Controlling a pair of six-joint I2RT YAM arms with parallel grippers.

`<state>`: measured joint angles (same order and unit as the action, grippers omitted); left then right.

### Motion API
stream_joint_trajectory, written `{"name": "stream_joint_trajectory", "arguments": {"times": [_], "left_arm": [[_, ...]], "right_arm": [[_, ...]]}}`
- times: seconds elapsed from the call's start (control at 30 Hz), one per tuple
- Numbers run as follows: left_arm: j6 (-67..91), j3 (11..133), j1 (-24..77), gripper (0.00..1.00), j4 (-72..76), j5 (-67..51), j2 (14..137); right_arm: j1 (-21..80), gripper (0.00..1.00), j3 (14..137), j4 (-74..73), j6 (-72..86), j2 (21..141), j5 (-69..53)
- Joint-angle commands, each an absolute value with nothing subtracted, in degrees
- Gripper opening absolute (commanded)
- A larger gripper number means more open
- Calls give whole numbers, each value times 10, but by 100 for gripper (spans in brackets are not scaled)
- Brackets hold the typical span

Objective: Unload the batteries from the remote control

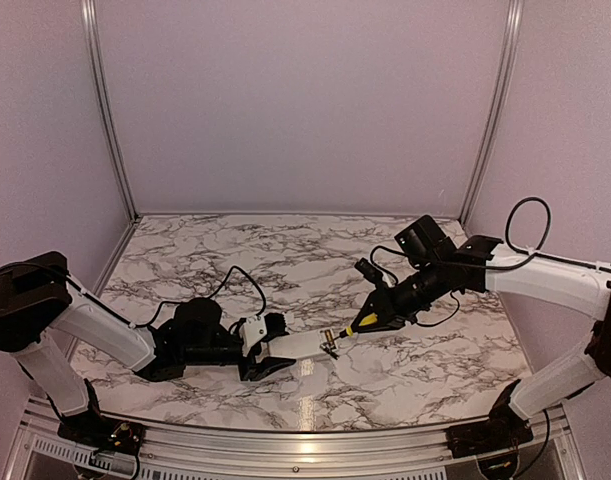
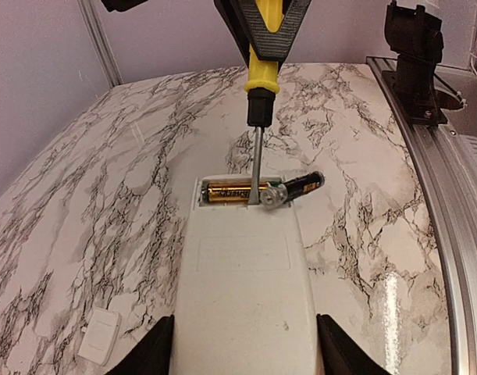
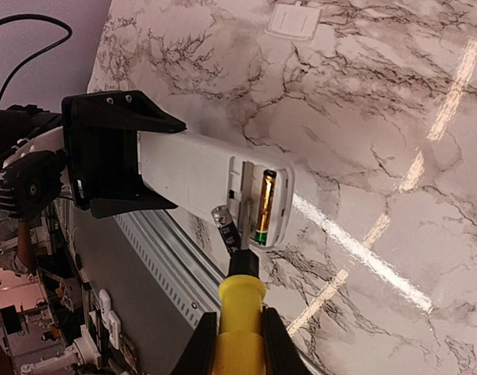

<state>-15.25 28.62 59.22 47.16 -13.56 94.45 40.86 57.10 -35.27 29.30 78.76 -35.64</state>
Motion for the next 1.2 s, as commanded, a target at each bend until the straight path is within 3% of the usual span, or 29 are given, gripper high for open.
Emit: {"name": "stream_joint_trajectory", "arguments": {"times": [0.0,0.6,1.17], "left_arm": [[-139,296,592,0,520,-153,942],[-117,321,592,0,493,-104,969],[-150,318,592,0,427,-103,984]], "right_arm": [[417,0,610,-331,283,786,-406],[417,0,658,-380,268,820,-370],[417,0,739,-513,230,794,-298]]}}
